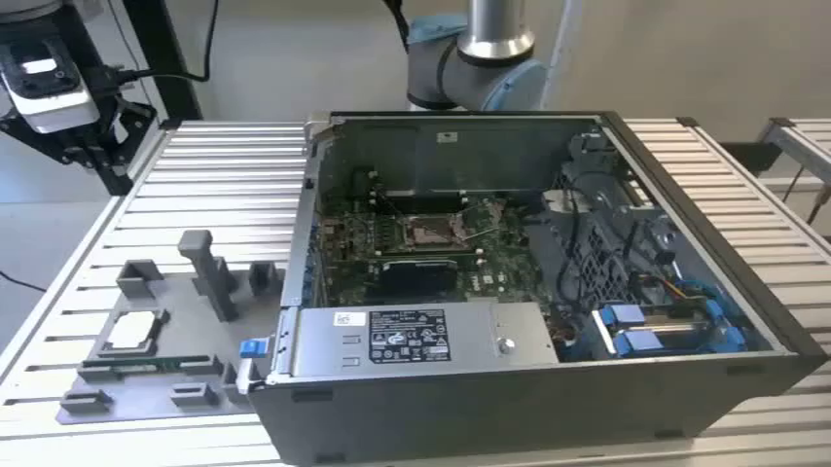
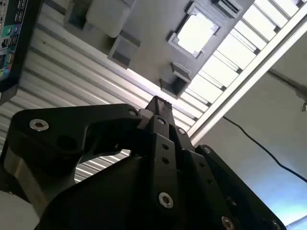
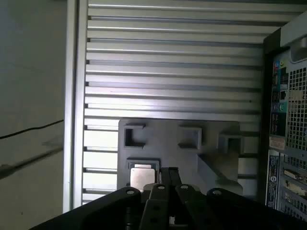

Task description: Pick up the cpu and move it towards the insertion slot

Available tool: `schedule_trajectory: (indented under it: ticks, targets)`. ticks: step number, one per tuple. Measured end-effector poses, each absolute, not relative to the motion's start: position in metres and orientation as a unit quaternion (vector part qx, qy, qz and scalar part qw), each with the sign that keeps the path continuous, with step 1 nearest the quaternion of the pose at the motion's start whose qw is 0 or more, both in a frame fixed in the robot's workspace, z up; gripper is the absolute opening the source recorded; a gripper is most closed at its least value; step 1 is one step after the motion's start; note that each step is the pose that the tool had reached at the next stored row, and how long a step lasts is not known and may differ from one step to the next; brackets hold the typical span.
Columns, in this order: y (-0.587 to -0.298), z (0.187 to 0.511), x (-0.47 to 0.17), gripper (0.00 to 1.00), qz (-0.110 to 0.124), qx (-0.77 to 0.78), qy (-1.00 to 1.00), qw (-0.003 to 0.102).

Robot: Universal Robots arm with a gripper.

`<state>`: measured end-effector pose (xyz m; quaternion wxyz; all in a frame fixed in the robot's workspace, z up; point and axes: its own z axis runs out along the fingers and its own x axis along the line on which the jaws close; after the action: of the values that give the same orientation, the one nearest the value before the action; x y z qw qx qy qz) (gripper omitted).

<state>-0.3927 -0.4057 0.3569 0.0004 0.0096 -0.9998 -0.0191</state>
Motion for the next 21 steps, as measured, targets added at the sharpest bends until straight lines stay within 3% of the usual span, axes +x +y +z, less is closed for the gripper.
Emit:
schedule_trajectory:
  ticks: [21]
  targets:
    - [-0.417, 0.356, -0.402, 0.00, -0.019, 0.010, -1.000, 0.000]
